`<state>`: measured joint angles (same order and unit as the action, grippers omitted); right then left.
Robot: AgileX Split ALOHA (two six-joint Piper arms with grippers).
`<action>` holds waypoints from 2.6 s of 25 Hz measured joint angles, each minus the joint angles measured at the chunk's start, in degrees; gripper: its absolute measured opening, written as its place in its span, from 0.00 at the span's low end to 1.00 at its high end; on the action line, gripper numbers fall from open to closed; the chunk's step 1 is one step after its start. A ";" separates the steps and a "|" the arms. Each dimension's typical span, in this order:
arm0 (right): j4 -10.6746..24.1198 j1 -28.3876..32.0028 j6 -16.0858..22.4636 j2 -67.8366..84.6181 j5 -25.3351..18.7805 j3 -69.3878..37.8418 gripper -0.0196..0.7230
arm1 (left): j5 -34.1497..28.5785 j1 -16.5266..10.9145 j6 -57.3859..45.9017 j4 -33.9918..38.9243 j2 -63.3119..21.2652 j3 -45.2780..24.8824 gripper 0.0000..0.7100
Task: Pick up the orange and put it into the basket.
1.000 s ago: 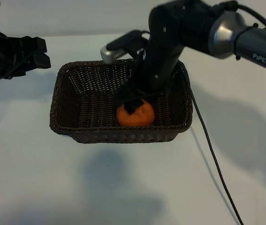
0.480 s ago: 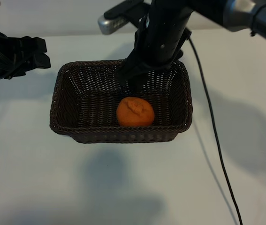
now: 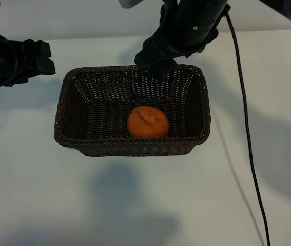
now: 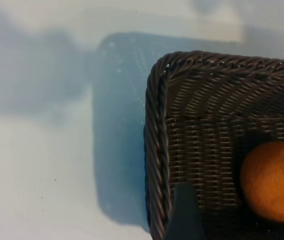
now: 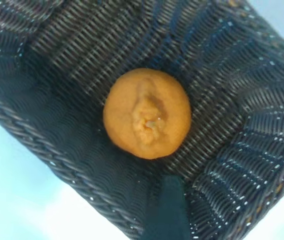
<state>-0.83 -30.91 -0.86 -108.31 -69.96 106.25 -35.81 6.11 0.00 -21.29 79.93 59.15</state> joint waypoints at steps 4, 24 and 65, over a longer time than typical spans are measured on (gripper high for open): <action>0.11 0.00 0.33 0.70 0.00 0.00 0.84 | 0.00 0.00 0.00 0.00 0.00 0.00 0.83; 4.18 0.57 4.18 7.52 0.66 -13.47 0.84 | -0.62 0.00 1.13 0.06 0.00 0.00 0.83; -0.09 3.46 3.60 5.67 0.44 -15.47 0.80 | -1.25 0.00 1.36 0.06 0.00 0.00 0.83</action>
<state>-0.91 -27.45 2.74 -102.64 -69.52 90.78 -37.06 6.11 1.36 -21.23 79.93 59.15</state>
